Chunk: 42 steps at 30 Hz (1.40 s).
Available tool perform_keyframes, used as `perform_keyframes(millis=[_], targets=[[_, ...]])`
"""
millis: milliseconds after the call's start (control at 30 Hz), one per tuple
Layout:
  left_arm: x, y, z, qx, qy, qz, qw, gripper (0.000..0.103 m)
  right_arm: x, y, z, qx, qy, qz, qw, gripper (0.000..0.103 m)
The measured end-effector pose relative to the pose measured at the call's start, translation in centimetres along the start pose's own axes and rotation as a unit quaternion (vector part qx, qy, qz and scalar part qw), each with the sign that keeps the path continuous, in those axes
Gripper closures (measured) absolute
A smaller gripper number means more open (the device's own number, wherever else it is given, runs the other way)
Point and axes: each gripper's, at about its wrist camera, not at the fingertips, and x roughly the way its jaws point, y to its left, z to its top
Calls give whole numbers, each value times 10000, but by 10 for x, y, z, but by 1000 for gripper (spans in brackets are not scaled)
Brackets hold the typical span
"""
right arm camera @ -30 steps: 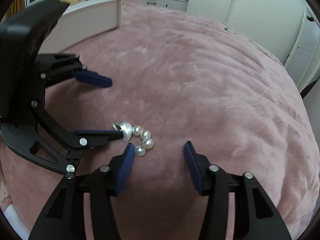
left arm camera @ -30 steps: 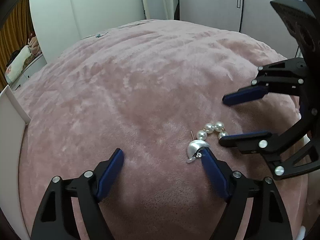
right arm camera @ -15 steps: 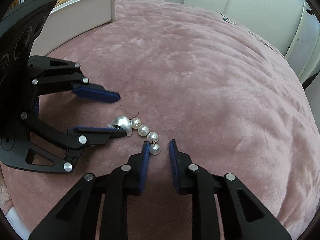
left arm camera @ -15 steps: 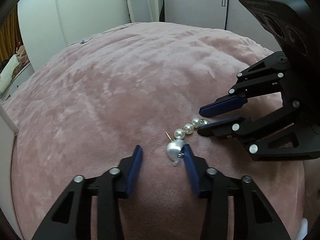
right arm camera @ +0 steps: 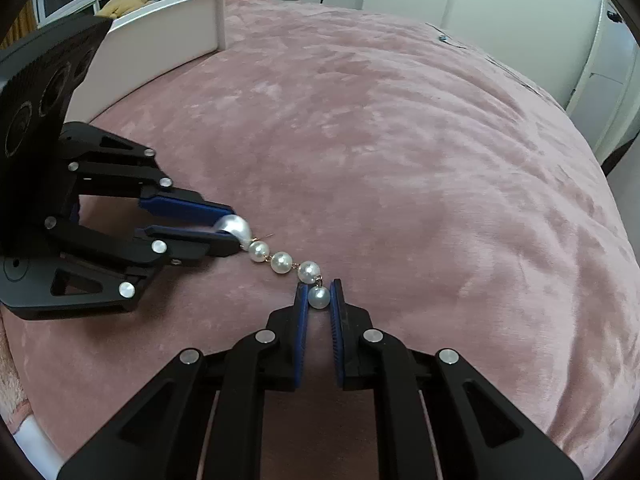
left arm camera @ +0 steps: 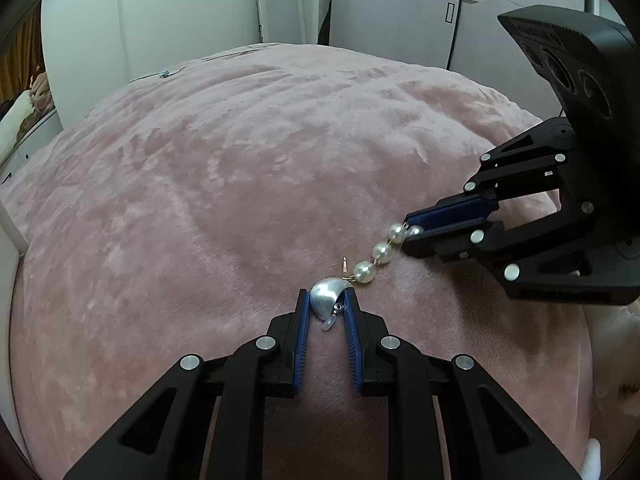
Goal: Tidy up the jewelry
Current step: 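Close left tool on silver crescent earring while right tool closes on pearl drop earring, then carry crescent earring with left tool into white box while right tool carries pearl earring there, open both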
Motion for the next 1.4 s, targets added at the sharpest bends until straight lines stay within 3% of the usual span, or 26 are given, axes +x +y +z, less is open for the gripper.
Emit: perform_keyframes(millis=[367,667,867,1167,1400], targets=[[-23,23,-2,-266,-77,278,9992,81,-25,-19,18,243,-241,-308,9989,92],[-80,60,3,-799,-510,581,9938,81,-59,-10,71,203,-727,-398,9963,92],[-138,94,16,-1261,-1036,783,9835,81,-76,10,115,86,-1051,-348,9938,91],[-201,157,8,-2036,-1397,1072,9631,81,-97,61,181,-216,-1424,-160,9894,91],[-247,197,-12,-2315,-1554,1672,9457,81,-99,114,225,-495,-1595,124,9859,91]])
